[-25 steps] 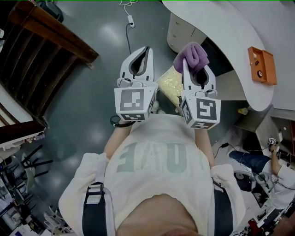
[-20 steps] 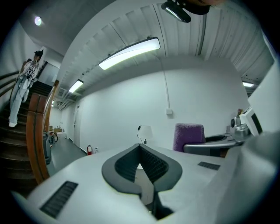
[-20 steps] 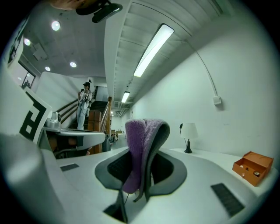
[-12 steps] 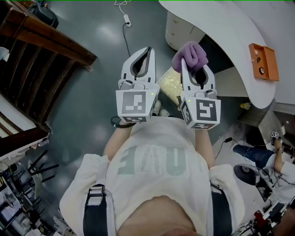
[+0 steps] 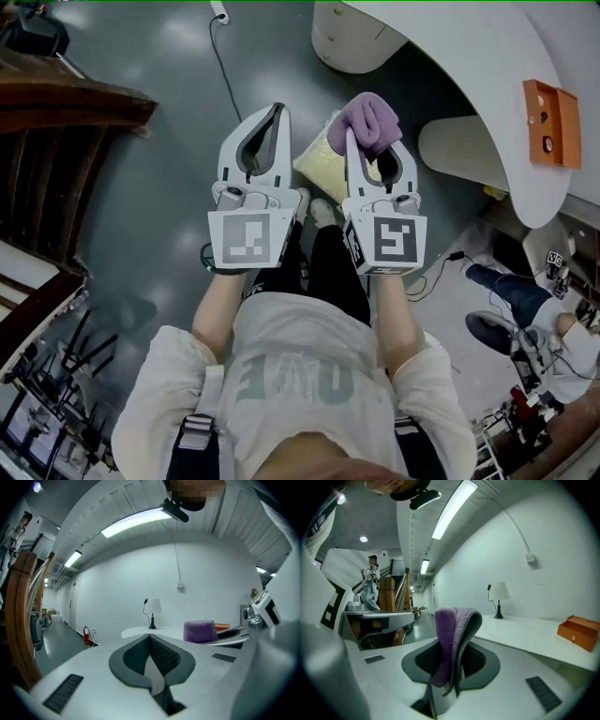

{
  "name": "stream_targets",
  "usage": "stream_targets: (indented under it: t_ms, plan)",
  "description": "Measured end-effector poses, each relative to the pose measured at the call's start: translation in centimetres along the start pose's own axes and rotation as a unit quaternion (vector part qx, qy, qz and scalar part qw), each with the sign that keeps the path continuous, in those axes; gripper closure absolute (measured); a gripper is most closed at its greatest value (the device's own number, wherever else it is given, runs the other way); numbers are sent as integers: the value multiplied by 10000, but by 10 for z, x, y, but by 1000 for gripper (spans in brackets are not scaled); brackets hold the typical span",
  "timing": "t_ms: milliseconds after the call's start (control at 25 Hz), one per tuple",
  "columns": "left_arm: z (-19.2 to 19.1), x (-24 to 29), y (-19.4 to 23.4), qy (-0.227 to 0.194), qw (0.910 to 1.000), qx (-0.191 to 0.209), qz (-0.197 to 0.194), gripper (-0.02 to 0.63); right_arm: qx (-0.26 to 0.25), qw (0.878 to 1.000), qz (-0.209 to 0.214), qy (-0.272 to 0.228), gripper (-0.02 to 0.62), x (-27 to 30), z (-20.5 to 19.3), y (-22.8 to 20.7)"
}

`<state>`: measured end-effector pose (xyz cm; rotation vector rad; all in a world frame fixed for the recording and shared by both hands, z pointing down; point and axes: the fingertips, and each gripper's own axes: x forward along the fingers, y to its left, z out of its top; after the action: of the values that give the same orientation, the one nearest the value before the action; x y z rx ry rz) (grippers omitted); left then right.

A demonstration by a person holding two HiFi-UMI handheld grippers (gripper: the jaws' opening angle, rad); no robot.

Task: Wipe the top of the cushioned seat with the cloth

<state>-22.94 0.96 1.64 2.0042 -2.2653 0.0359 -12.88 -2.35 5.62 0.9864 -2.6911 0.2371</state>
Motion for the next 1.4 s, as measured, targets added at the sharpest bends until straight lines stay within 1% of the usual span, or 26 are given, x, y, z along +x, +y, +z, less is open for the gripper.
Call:
stream_targets:
  t_ms: [80,200,280,400,480,560,720,920,1080,1160,1200,1240,1280,1400]
  plan:
    - [-42,12,5,204,9998,-56,35,600,205,9996,-76,185,500,16,-39,-12]
    - [-109,27,10,491,9987,128,24,600,468,9982,-48,373,500,39,-97,-25]
    - [-152,38,5,639,9978,189,17,600,744,9959,-71,505,500,48,-136,-37]
    - [-217,48,-10,975,9952,-42,36,600,1207,9890,-136,842,500,52,-196,-52]
    - [-251,50,-18,1191,9927,-194,33,600,1327,9852,-133,1081,500,55,-230,-56]
    - [-274,52,-22,1309,9911,-237,16,600,1354,9824,-115,1284,500,60,-257,-58]
    - [-297,50,-27,1369,9904,-190,-1,600,1318,9791,-110,1548,500,57,-286,-57]
    - [-299,47,-29,1368,9904,-202,28,600,1447,9742,-44,1730,500,50,-306,-52]
    - [-302,48,-25,1366,9904,-201,65,600,1388,9730,37,1845,500,57,-319,-49]
    - [-302,50,-22,1337,9908,-171,90,600,1560,9689,96,1918,500,67,-327,-49]
    - [-301,50,-22,1328,9909,-171,96,600,1726,9645,112,1997,500,73,-332,-50]
    - [-301,51,-22,1331,9909,-170,89,600,1957,9576,123,2112,500,80,-339,-53]
    - [-302,53,-23,1345,9908,-158,66,600,2251,9481,135,2243,500,89,-346,-58]
    - [-311,57,-25,1428,9897,-87,-17,600,3225,9116,207,2539,500,124,-369,-75]
